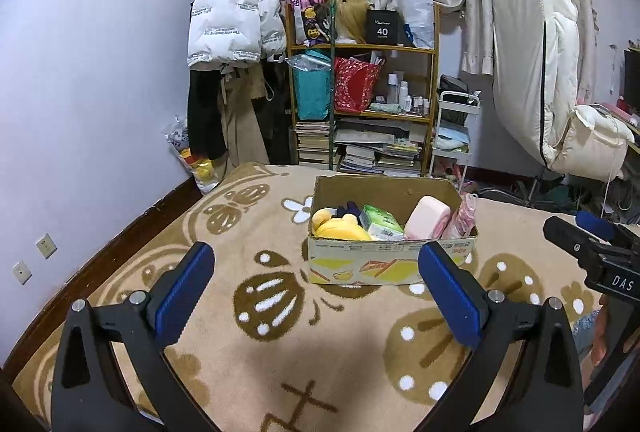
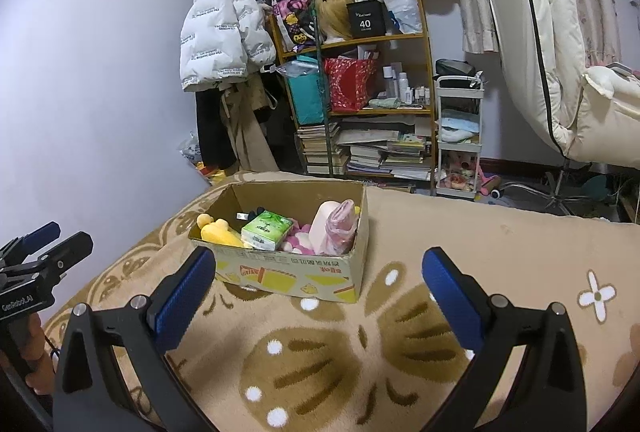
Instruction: Organize soft objects
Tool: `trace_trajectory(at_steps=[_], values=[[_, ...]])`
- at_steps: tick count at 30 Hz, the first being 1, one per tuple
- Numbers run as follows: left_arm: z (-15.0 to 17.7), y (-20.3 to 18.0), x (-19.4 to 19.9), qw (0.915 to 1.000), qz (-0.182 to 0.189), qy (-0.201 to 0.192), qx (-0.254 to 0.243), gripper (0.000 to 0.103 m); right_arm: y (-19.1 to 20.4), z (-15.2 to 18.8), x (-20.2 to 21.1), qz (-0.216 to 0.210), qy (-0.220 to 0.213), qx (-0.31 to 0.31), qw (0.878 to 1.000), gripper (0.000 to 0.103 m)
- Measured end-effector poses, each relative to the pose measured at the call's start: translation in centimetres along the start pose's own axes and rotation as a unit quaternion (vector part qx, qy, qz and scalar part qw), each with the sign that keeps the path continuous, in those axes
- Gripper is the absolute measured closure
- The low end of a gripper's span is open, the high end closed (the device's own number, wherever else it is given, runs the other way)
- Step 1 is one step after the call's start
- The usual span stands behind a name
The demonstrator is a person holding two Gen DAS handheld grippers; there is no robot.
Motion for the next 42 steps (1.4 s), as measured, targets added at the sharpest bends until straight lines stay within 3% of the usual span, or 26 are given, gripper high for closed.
trace_trajectory(at_steps=[42], values=[[1.1,0.1,-1.3,1.0,0.003,0.009,0.003,0.002,-0.6,0.1,0.7,0.006,-0.007,0.003,1.0,0.0]])
Point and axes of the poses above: each gripper's, at about its wrist camera, not at the fingertips, and x roughly against the way its jaws point, y to its left, z to its underside, the point moved 1 cm from there along -x, roughly the way its jaws point, and after that the axes turned 7 degrees about -x, right-handed, at the moved point
